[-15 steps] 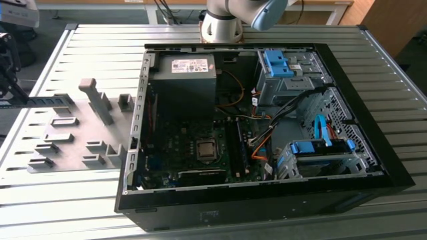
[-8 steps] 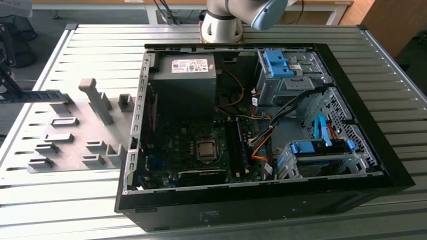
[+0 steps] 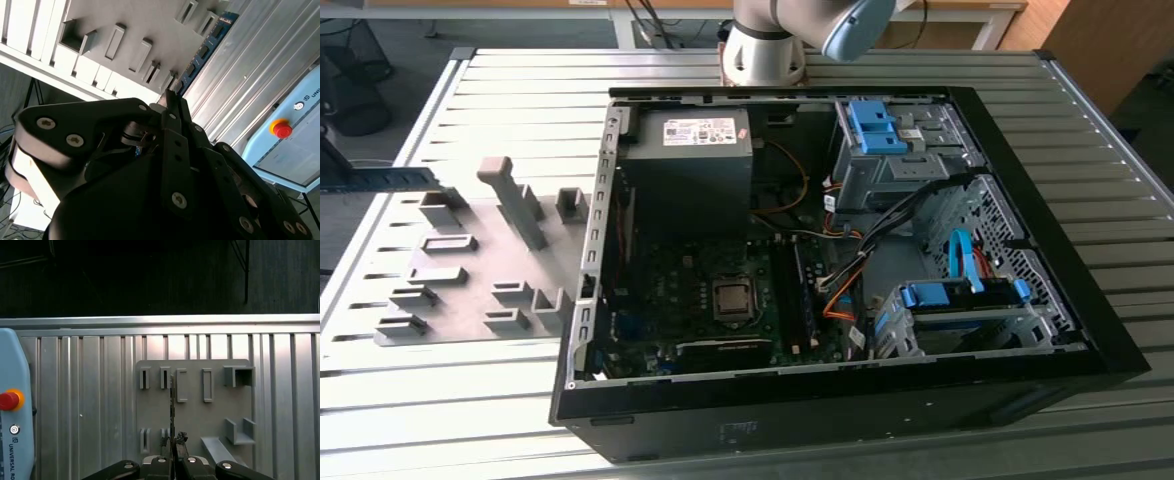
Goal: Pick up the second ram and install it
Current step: 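Pick up the second ram and move it above second insertion slot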
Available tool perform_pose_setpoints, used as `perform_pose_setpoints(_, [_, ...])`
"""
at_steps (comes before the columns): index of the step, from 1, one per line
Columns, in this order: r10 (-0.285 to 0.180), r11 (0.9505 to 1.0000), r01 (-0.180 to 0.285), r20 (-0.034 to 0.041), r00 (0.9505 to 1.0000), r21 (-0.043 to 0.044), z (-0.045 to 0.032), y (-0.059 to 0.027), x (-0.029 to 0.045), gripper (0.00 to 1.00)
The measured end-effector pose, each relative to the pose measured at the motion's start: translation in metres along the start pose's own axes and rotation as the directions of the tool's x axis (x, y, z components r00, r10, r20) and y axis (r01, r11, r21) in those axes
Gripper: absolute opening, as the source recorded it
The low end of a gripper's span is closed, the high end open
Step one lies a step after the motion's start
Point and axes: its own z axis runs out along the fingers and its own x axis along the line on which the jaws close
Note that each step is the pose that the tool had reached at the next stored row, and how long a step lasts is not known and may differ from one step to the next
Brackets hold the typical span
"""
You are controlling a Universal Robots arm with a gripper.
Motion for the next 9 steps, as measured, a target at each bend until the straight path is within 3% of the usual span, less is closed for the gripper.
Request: perform_pose_setpoints(9, [0.0,1.0,0.0,0.0,1.0,0.0002,-0.0154,0.0003,-0.0005,0.14])
